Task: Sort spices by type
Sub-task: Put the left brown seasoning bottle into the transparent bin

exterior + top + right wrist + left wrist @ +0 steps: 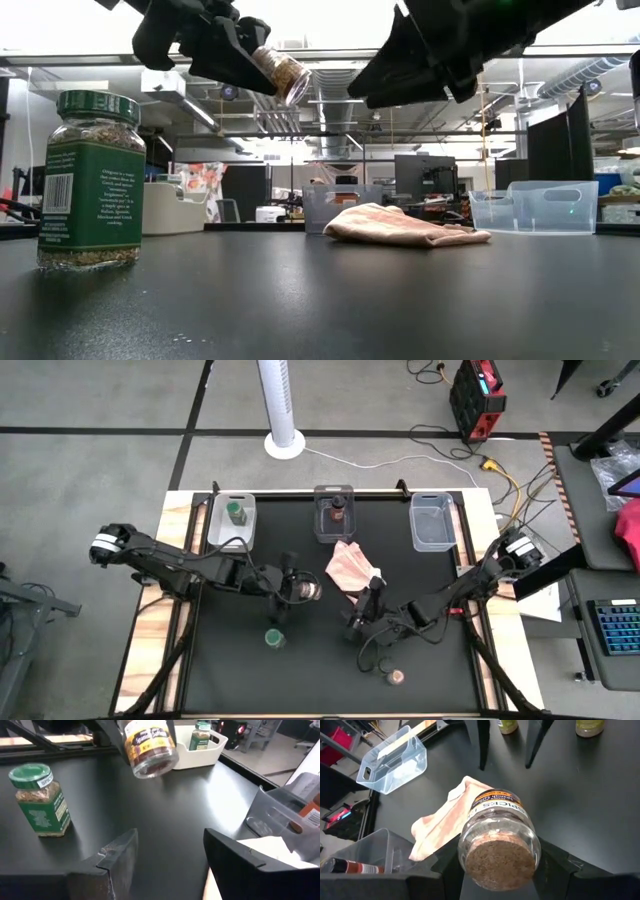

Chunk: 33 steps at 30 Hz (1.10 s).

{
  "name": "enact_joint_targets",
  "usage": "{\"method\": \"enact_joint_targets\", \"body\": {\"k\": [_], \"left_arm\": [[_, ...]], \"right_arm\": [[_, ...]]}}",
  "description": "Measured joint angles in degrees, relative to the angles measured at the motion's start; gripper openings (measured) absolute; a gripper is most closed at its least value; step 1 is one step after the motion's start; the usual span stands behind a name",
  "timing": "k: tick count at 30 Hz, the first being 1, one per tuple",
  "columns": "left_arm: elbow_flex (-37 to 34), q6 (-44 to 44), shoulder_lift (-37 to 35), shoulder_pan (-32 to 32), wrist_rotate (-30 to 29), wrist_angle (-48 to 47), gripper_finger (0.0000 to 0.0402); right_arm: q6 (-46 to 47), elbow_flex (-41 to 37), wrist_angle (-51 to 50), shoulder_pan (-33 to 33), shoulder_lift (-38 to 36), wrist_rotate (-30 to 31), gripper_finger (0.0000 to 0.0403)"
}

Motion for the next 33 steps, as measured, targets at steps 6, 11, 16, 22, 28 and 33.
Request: {"method": "enact_joint_targets", "body": {"k": [6, 11, 16, 22, 28, 33], "left_arm": [[0.0, -0.1, 0.0, 0.0, 0.0, 0.2, 0.0171], [0.0, -0.1, 0.0, 0.0, 0.0, 0.2, 0.0171], [0.5, -0.5, 0.0, 0.1, 0.0, 0.5, 0.0171], [0.5, -0.6, 0.0, 0.4, 0.0, 0.6, 0.0171], [0.5, -1.6, 0.0, 0.4, -0.1, -1.2, 0.0171], [0.5, -3.4, 0.0, 0.4, 0.0, -3.1, 0.0171]], "right_arm": [[0.0, 0.0, -0.2, -0.2, 0.6, 0.0, 0.0232], [-1.1, 0.1, -0.5, -0.2, 0.5, -0.1, 0.0242], [-3.5, 4.7, -10.5, -0.5, -4.8, -1.3, 0.0242], [-9.7, 7.0, -12.5, -1.4, -7.8, -3.1, 0.0226], [-10.7, 6.4, -13.9, -1.6, -6.9, -3.2, 0.0227], [-6.4, 6.4, -16.2, -1.6, -7.4, -3.4, 0.0234]]}}
